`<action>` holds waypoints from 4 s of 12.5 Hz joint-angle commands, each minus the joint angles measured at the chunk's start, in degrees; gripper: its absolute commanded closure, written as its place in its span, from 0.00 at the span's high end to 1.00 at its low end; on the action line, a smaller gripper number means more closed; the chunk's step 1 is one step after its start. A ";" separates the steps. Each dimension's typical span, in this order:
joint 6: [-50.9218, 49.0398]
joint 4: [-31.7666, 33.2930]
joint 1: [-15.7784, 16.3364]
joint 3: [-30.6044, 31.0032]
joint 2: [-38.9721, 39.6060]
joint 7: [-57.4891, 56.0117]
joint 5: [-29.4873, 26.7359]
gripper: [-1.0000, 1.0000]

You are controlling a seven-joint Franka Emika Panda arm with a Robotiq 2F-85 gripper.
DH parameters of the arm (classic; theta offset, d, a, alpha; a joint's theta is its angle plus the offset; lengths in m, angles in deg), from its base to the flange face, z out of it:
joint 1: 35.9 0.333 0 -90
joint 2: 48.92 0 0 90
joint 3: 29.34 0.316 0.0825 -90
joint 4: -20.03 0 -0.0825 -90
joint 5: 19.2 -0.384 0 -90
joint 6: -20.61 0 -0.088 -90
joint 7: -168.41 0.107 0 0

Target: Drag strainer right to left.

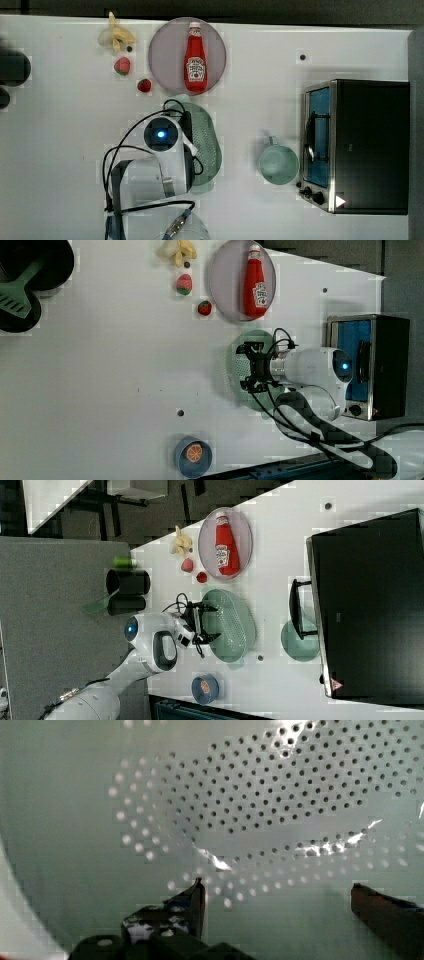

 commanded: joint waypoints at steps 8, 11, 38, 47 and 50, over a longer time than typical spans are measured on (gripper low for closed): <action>-0.18 -6.89 7.92 1.87 4.26 14.98 -0.38 1.00; -1.02 -11.09 10.88 1.90 6.73 16.57 -0.45 1.00; -14.41 -29.33 23.37 2.22 10.35 23.70 -0.41 1.00; -49.86 -29.19 18.00 -10.22 -21.34 -20.78 -0.32 1.00; -56.44 -29.17 16.95 -19.53 -28.56 -33.64 0.18 1.00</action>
